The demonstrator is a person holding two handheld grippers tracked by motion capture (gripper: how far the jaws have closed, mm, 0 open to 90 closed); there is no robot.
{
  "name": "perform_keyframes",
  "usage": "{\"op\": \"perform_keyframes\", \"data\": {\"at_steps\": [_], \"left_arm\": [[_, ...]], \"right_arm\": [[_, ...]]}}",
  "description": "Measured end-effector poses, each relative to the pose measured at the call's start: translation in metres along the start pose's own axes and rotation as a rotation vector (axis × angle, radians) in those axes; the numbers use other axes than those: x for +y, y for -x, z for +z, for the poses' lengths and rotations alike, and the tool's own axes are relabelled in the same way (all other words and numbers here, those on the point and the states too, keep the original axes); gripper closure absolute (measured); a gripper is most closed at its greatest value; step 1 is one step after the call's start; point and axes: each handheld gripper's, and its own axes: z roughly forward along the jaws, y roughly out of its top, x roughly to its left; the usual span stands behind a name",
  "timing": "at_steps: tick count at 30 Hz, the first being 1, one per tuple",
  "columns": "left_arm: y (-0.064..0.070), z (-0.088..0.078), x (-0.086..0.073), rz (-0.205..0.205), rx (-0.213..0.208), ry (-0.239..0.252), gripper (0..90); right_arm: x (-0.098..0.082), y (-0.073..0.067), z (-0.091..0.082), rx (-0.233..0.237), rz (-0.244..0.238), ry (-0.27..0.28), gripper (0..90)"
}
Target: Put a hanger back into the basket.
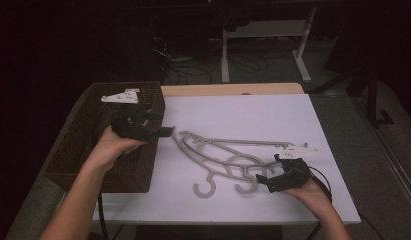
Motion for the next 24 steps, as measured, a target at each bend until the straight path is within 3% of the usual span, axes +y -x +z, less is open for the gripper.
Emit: {"op": "perform_keyframes", "data": {"at_steps": [7,12,18,24], "left_arm": [[0.017,0.027,0.006,0.033,-0.033,-0.004,18.6],[0.028,0.056,0.006,0.049,-0.06,-0.021,19.3],[0.03,0.083,0.002,0.06,-0.078,-0.046,20.7],[0.026,0.109,-0.01,0.076,-0.093,-0.081,31.5]], "right_arm": [[-0.003,0.0,-0.002,-0.003,-0.001,0.001,0.1],[-0.003,0.001,-0.002,0.0,-0.002,0.004,0.1],[-0.003,0.001,-0.002,0.002,-0.002,-0.001,0.1],[-0.002,0.0,-0.001,0.001,-0.006,-0.004,0.1]]}}
